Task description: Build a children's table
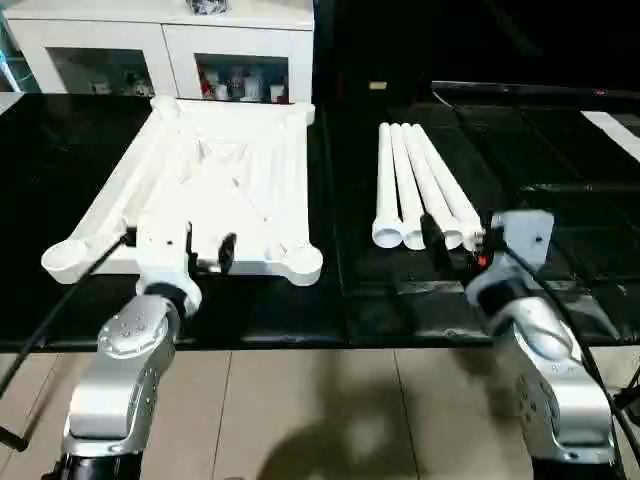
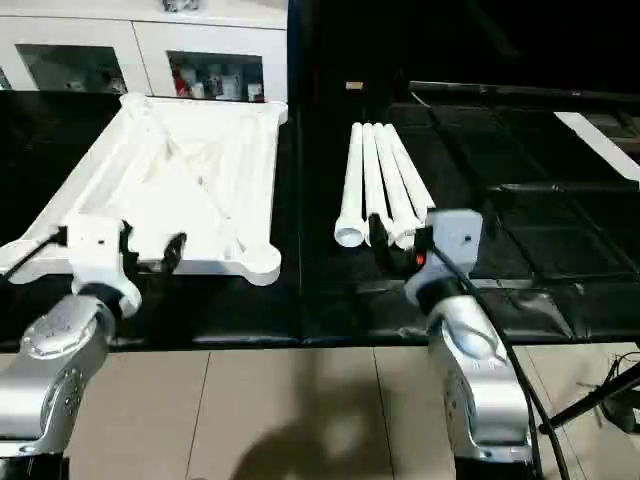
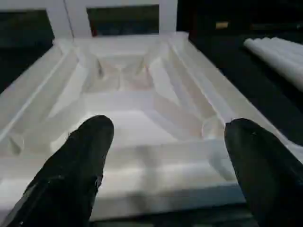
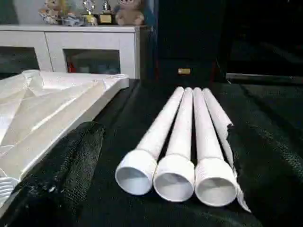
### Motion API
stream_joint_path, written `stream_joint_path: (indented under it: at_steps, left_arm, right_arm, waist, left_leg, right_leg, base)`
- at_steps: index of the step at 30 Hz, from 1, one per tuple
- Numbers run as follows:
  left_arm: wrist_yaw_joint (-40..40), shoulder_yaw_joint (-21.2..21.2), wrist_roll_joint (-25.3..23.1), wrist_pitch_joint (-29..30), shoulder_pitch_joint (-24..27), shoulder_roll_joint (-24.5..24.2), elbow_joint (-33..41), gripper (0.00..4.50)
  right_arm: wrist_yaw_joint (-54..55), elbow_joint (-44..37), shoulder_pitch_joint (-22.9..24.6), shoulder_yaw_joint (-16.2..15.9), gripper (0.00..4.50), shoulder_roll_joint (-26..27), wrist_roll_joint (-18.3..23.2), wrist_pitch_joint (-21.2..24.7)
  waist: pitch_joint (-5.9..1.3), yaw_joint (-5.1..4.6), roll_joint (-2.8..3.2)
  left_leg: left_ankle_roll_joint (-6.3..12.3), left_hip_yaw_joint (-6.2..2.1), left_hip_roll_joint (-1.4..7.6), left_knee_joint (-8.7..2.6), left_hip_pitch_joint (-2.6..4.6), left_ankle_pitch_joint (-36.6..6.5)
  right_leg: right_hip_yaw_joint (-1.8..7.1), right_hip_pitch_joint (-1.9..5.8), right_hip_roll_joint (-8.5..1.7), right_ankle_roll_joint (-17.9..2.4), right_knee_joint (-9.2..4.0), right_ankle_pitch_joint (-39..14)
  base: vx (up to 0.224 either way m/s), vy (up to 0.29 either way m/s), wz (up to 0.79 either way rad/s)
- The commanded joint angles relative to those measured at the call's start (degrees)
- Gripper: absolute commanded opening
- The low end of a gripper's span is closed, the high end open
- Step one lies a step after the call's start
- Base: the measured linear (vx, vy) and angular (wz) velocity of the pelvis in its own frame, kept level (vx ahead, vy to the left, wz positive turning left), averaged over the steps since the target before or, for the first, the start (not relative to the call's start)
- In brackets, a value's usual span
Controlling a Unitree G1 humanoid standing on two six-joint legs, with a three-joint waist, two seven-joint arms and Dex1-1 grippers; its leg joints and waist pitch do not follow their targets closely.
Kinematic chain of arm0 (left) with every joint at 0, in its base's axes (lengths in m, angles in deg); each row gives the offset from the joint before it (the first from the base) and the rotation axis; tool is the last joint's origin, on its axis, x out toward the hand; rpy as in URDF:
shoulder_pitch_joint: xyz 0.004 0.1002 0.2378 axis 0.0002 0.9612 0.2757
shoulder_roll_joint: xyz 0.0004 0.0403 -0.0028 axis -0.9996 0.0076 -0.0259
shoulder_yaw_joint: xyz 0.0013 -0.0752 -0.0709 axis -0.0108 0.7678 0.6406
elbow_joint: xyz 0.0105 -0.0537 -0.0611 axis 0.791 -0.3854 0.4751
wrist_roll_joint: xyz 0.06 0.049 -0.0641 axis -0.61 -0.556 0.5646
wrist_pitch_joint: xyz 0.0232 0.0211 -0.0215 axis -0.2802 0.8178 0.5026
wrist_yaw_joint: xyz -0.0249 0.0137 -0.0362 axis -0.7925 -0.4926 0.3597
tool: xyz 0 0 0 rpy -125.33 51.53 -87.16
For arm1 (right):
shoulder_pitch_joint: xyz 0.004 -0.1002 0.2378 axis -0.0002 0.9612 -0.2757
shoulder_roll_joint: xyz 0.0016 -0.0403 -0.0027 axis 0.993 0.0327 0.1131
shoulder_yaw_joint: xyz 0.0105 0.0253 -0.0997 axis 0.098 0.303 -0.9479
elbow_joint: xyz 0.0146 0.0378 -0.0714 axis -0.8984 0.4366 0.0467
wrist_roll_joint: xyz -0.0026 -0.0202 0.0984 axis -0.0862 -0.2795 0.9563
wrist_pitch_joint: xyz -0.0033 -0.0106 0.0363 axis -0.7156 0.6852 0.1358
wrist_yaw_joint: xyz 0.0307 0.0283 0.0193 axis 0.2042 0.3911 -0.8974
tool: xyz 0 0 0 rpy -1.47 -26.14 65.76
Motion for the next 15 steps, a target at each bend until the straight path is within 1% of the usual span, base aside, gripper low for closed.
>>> stream_joint_path:
  at_steps: [1,2,3,4,5,7,8,9,15]
  left_arm:
    - [-0.2,-1.1,-1.1,-0.5,0.0,-0.1,0.4,4.21]
    - [-1.2,-1.3,-2.2,-1.5,0.4,0.1,0.5,4.21]
    - [-2.0,-1.6,-3.0,-2.2,0.6,0.2,0.4,4.21]
    - [-2.1,-1.6,-3.0,-2.2,0.7,0.5,0.2,4.21]
    - [-1.8,-1.5,-2.6,-1.7,0.6,0.6,0.0,4.21]
    - [-1.7,-1.4,-2.2,-1.1,0.5,0.7,0.0,4.21]
    - [-1.3,-0.9,-1.2,-1.1,0.3,1.0,0.1,4.21]
    - [-1.0,-0.6,-1.0,-1.0,-0.1,1.1,0.1,4.21]
    - [-0.6,-0.5,-0.8,-1.1,-0.5,0.9,-0.1,4.21]
  right_arm:
    - [0.7,-0.2,-0.3,0.6,4.50,-0.2,-0.9,-0.8]
    - [1.3,0.5,-0.4,0.8,4.50,0.2,-1.2,-1.9]
    - [1.8,1.1,-0.6,1.0,4.50,0.6,-1.3,-2.6]
    - [2.4,1.5,-0.8,1.6,4.50,1.5,-0.5,-2.2]
    - [3.0,2.1,-1.3,1.8,4.50,2.1,-0.6,-2.1]
    - [2.9,2.2,-1.5,1.6,4.50,2.3,-0.3,-1.7]
    - [2.7,2.3,-1.7,1.3,4.50,2.2,-0.6,-1.9]
    - [2.3,2.2,-2.0,1.5,4.50,2.7,0.6,-1.8]
    - [1.8,2.1,-2.1,1.1,4.50,2.5,0.7,-1.7]
  waist:
    - [-3.08,-0.16,0.75]
    - [-3.00,-0.31,0.34]
    - [-2.97,-0.32,0.30]
    - [-2.92,-0.42,0.49]
    - [-2.97,-0.55,0.49]
    - [-2.97,-0.66,0.54]
    - [-2.97,-0.71,0.58]
    - [-2.98,-0.66,0.61]
    - [-3.09,-0.67,0.66]
  left_leg:
    - [-1.31,-0.25,0.69,-3.94,0.51,-11.6]
    - [-1.17,-0.16,0.69,-3.94,0.43,-12.2]
    - [-1.17,-0.19,0.70,-3.95,0.38,-12.2]
    - [-1.16,-0.18,0.69,-3.97,0.43,-12.6]
    - [-1.20,-0.21,0.66,-3.97,0.43,-12.9]
    - [-1.31,-0.28,0.69,-4.03,0.43,-12.8]
    - [-1.40,-0.25,0.67,-3.96,0.44,-12.9]
    - [-1.34,-0.24,0.65,-3.95,0.42,-12.7]
    - [-1.16,-0.24,0.65,-3.86,0.39,-11.5]
  right_leg:
    - [2.32,2.28,-2.58,-6.0,-4.49,-5.4]
    - [2.33,2.27,-2.66,-5.9,-4.74,-6.9]
    - [2.34,2.28,-2.74,-5.8,-4.72,-7.6]
    - [2.38,2.12,-2.78,-5.6,-4.77,-8.8]
    - [2.35,2.10,-2.78,-5.5,-4.83,-9.7]
    - [2.32,2.08,-2.70,-5.6,-4.78,-9.5]
    - [2.34,2.09,-2.68,-5.6,-4.78,-9.0]
    - [2.35,2.09,-2.67,-5.7,-4.74,-8.5]
    - [2.32,2.23,-2.64,-6.1,-4.53,-6.1]
  base:
    - [0.000,0.000,0.00]
    - [0.000,0.000,0.00]
    - [0.000,0.000,0.00]
    - [0.000,0.000,0.00]
    - [0.000,0.000,0.00]
    - [0.000,0.000,0.00]
    - [0.000,0.000,0.00]
    - [0.000,0.000,0.00]
    - [0.000,0.000,0.00]
